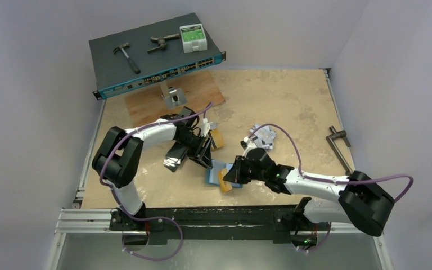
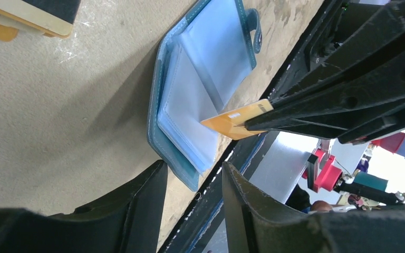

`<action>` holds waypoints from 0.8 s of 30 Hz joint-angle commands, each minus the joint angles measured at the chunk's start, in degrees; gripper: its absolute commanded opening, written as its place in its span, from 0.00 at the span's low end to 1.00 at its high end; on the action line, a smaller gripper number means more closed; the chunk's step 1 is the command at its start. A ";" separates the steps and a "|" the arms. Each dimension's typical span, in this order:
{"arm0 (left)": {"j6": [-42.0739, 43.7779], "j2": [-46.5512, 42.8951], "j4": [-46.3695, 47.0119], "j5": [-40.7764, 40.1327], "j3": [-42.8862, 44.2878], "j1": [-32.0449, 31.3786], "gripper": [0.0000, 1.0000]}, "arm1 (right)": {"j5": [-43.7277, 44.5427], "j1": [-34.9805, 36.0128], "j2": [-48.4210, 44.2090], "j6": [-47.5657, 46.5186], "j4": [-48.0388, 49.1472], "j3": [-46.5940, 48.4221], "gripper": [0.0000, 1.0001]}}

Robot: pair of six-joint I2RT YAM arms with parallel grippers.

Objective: Put the credit cards into the card holder
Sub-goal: Turn over the card holder at the center of the board.

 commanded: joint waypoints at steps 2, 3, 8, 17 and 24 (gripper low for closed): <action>-1.43 0.34 2.18 2.40 0.46 0.30 0.41 | -1.31 0.28 2.35 -0.64 4.27 0.26 0.00; -1.47 0.45 2.23 1.59 0.59 0.26 0.40 | -1.48 0.32 2.56 -0.49 4.84 -0.10 0.00; -2.66 1.05 3.50 -1.05 0.15 0.24 0.38 | -2.32 0.32 3.05 0.44 8.19 -1.56 0.00; -3.42 4.92 4.17 -2.41 0.96 -1.30 0.37 | -2.38 0.10 5.25 2.27 12.73 -4.41 0.00; -4.97 7.74 4.60 -1.70 2.11 -2.08 0.15 | -2.84 -0.41 7.15 4.61 18.63 -8.44 0.00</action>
